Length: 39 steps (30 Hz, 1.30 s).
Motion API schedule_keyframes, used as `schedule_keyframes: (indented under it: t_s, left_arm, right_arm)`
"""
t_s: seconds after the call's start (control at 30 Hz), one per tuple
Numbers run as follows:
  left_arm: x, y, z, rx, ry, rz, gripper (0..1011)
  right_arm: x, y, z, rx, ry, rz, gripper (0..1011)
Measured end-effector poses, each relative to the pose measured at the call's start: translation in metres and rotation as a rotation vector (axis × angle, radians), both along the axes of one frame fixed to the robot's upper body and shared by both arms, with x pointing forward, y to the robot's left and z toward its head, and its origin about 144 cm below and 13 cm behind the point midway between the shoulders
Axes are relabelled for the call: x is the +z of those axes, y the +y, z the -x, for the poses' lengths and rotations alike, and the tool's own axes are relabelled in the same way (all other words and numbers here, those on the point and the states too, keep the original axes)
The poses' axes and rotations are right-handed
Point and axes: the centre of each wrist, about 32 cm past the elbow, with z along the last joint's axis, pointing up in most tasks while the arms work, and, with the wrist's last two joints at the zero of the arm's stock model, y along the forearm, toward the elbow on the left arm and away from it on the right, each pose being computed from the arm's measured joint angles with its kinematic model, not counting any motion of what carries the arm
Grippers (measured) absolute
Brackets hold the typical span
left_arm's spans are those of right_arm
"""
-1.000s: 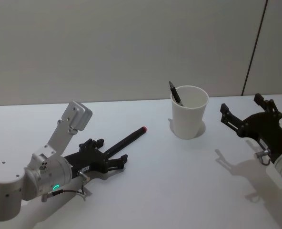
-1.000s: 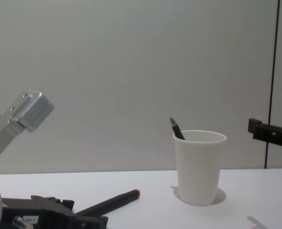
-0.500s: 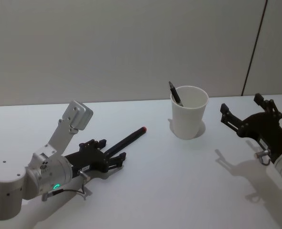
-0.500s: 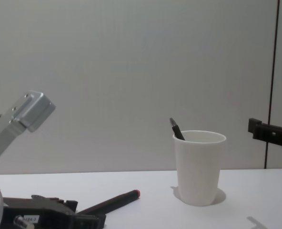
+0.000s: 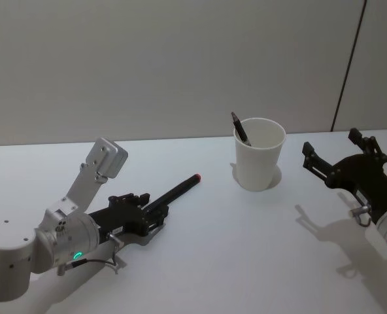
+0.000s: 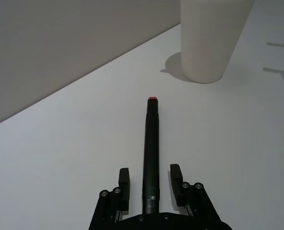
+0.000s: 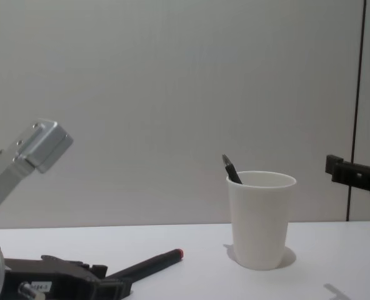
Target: Place the pen into the pen holder.
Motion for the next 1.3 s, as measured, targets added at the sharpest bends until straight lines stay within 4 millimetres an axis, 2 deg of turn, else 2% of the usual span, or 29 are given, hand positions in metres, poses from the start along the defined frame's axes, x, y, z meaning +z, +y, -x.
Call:
schedule_keyframes:
  t_s: [0.13, 0.8, 1.0, 1.3]
  left_arm:
    - [0.0000, 0.0001, -0.0001, 0.000, 0.001, -0.001, 451]
    - [-0.0009, 0.0000, 0.0014, 0.003, 0.001, 0.001, 291]
    - [-0.0016, 0.0004, 0.0032, 0.007, 0.000, 0.012, 190]
    - [-0.0012, 0.0018, 0.0057, 0.005, -0.014, 0.034, 187]
  right_arm:
    - [0.0000, 0.0000, 0.0000, 0.000, 0.000, 0.000, 1001]
    - [0.0000, 0.0000, 0.0000, 0.000, 0.000, 0.000, 1001]
    - [0.0000, 0.0000, 0.0000, 0.000, 0.000, 0.000, 1001]
    - [0.0000, 0.0000, 0.0000, 0.000, 0.000, 0.000, 1001]
